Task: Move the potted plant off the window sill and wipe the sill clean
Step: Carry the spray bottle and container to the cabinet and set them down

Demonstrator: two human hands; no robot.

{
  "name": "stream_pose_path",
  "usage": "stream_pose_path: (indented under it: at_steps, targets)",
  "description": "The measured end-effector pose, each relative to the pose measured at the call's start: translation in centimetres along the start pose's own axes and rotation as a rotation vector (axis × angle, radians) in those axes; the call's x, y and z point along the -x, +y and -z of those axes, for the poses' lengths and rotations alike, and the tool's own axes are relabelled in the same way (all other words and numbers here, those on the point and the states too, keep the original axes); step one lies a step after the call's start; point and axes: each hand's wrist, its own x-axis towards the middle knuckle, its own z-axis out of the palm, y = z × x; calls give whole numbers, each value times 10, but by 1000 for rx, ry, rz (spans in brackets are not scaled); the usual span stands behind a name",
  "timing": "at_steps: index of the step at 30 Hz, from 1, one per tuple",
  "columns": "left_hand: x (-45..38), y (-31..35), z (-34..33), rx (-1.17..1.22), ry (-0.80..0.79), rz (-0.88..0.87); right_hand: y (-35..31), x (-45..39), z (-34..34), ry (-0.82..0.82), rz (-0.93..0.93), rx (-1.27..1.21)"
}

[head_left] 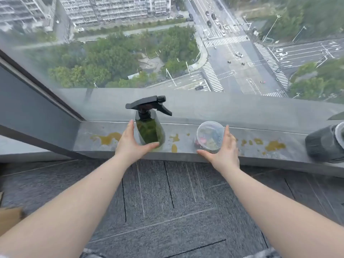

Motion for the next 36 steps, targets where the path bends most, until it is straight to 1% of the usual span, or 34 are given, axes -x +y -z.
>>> stream_pose_path:
  at_steps: [2,4,6,11,15,22,28,32,36]
  targets:
    - [-6,1,-2,101,24,-45,1,-7,-8,30,23,-27]
    - [-10,2,-6,157,24,-54,4,-14,-16,25,29,-24]
    - [-12,7,-12,170,35,-48,6,-19,-23,40,42,-14]
    - [-17,9,-23,177,121,-7,11,-26,-31,95,70,-39]
    - [-19,11,-25,193,147,8,13,-28,-31,70,75,-19]
    - [-12,22,-20,216,109,18,6,-18,-11,2,106,43]
    - [31,53,13,243,71,39,-20,20,34,-41,105,73]
    - [78,90,65,215,39,64,-58,60,92,-73,90,105]
    - [122,136,134,203,30,89,-112,98,164,-77,97,135]
